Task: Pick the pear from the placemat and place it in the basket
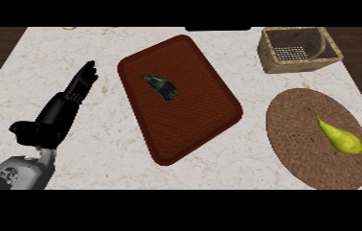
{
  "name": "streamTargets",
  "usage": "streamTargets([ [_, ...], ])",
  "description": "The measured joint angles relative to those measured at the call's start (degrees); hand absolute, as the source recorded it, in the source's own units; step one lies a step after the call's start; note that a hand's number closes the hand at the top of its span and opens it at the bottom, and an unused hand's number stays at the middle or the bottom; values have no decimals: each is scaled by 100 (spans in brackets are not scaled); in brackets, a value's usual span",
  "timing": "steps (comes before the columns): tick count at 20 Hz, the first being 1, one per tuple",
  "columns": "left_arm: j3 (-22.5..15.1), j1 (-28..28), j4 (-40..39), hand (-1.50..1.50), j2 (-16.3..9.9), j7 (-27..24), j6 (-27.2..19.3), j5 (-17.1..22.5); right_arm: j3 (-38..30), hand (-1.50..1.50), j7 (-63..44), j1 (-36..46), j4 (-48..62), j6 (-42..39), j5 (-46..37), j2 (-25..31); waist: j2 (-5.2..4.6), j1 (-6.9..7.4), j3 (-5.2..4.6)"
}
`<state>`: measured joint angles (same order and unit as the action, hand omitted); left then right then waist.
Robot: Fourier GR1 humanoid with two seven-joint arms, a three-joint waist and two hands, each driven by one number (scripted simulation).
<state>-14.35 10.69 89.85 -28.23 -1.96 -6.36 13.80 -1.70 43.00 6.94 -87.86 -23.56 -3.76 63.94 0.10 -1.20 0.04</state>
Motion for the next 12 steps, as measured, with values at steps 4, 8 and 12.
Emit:
streamTargets([
  [4,7,50,-88,0,24,-43,90,-25,56,-150,144,-11,106,-57,-554,841,-18,78,-4],
  [8,18,17,-38,0,31,-50,174,-30,249,-150,468,-123,394,-13,-927,1453,-30,156,-1],
  [12,74,70,-48,0,41,7,262,-9,349,-150,872,-252,787,160,-1051,1882,-30,164,0],
])
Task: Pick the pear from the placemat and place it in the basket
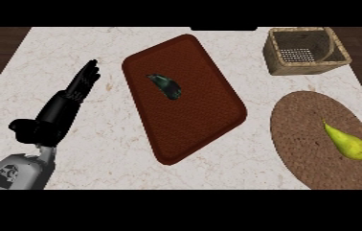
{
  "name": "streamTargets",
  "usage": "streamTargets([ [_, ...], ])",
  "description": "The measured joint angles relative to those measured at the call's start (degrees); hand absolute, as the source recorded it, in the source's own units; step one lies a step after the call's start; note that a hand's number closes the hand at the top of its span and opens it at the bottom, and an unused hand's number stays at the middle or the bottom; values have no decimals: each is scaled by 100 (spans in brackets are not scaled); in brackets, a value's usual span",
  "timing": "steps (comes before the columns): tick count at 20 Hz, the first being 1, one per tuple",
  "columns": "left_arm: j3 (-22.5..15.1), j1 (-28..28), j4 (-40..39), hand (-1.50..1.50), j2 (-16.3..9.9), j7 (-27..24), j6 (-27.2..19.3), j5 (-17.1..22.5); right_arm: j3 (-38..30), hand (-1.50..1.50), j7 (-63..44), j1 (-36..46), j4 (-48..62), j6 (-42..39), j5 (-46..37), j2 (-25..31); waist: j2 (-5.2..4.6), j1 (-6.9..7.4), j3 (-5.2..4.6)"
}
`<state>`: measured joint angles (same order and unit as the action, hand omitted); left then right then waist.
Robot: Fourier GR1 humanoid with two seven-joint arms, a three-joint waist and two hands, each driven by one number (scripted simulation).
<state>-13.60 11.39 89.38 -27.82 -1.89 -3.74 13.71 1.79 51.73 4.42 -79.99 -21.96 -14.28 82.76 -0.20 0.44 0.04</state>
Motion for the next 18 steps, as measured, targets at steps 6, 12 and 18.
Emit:
streamTargets([
  [6,-37,135,-76,0,151,13,17,-120,285,-150,365,90,661,280,-127,135,-26,96,3],
  [12,49,158,-68,0,120,54,159,-104,618,-150,528,268,1136,497,-136,-157,-41,181,6],
  [18,-11,144,-189,0,299,-76,122,-273,1121,-150,503,511,1363,629,-229,-825,-43,183,5],
])
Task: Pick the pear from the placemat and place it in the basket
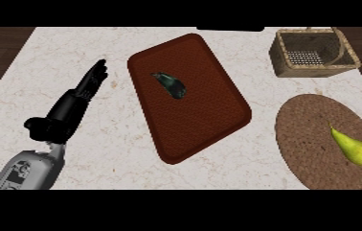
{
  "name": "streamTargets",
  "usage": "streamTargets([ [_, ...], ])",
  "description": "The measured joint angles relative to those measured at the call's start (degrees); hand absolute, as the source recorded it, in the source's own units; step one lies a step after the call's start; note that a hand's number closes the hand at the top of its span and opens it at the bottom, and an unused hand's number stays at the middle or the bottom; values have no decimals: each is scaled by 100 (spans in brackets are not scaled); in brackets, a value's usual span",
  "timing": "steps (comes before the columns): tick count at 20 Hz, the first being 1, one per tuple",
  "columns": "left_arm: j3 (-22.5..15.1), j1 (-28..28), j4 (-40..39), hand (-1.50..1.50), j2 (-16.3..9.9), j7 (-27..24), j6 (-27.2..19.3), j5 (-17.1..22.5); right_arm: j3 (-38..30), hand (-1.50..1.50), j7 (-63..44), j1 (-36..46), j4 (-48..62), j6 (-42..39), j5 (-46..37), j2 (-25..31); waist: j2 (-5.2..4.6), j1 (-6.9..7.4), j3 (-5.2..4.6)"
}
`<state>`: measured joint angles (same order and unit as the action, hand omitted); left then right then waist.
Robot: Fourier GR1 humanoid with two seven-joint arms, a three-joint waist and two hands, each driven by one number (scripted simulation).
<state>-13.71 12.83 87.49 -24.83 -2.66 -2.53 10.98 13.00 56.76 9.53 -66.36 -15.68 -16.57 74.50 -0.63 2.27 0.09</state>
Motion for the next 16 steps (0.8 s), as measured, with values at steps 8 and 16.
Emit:
streamTargets([
  [8,62,-99,33,0,97,-15,47,-113,477,-150,113,605,862,274,-484,-961,16,-33,1],
  [16,271,-43,-7,0,162,93,153,-174,617,-150,289,1029,1468,507,-854,-1451,39,-128,-3],
])
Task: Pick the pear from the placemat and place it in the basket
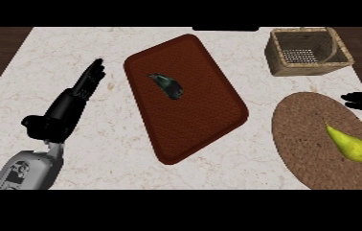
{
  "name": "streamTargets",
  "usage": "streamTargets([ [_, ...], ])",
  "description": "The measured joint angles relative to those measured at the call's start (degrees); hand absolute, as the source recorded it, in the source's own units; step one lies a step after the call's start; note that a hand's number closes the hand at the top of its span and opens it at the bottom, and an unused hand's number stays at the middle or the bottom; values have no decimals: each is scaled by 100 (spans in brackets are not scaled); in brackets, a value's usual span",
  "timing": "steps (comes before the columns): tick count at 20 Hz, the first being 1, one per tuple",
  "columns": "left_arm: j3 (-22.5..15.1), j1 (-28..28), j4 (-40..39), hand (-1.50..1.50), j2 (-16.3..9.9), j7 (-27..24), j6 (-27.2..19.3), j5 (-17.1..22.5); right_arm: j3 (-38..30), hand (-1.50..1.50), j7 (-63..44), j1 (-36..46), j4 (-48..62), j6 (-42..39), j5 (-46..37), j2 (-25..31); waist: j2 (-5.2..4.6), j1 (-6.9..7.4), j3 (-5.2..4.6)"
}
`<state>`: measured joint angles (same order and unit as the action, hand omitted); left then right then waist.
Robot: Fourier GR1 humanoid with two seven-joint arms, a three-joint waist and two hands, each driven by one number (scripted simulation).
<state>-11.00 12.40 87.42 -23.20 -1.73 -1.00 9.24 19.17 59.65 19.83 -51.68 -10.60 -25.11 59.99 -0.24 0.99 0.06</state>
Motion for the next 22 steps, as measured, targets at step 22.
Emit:
streamTargets([
  [22,289,-192,126,0,231,65,241,-285,227,-150,113,90,269,349,-484,-405,18,-61,-2],
])
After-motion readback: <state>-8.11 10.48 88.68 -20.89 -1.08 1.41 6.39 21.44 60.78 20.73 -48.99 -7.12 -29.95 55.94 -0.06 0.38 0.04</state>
